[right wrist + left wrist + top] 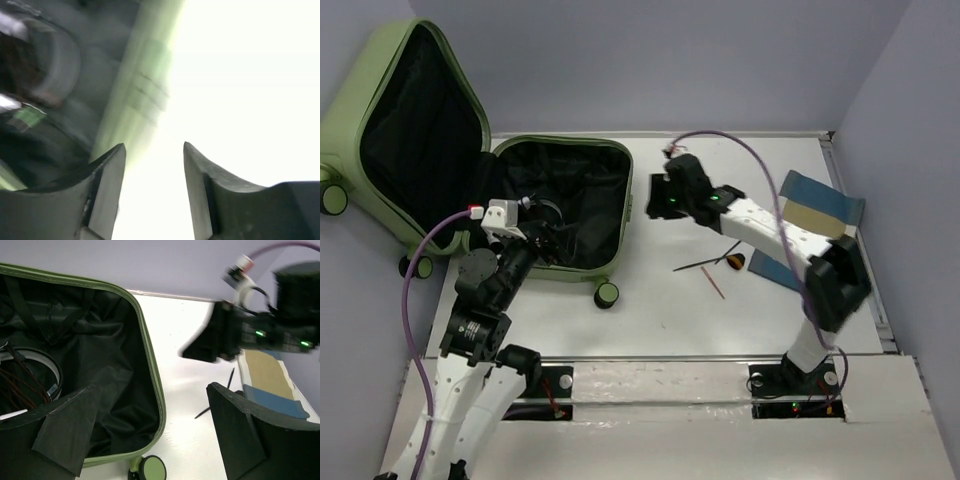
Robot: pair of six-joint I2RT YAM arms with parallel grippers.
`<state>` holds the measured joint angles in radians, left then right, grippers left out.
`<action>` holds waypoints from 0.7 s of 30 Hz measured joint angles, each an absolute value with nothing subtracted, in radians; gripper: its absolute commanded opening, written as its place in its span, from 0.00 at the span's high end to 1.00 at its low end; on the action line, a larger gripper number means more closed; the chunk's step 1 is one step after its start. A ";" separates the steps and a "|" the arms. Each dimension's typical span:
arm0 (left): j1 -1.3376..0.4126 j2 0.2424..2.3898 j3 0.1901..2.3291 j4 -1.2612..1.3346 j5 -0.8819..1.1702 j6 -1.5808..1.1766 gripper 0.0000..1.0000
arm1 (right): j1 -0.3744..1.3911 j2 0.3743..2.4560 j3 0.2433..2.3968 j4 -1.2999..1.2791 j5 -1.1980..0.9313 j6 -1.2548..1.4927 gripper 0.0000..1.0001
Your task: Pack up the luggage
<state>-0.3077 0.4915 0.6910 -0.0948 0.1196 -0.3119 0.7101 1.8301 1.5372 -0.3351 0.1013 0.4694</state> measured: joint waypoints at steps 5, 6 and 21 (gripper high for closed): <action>-0.315 0.489 0.691 -0.094 0.138 -0.311 0.01 | 0.548 1.430 1.079 -0.347 0.216 0.505 0.44; -0.318 0.489 0.691 -0.094 0.141 -0.311 0.01 | 0.505 1.366 0.999 -0.347 0.246 0.521 0.29; -0.326 0.488 0.691 -0.094 0.163 -0.311 0.01 | 0.355 1.385 0.750 -0.361 0.252 0.538 0.29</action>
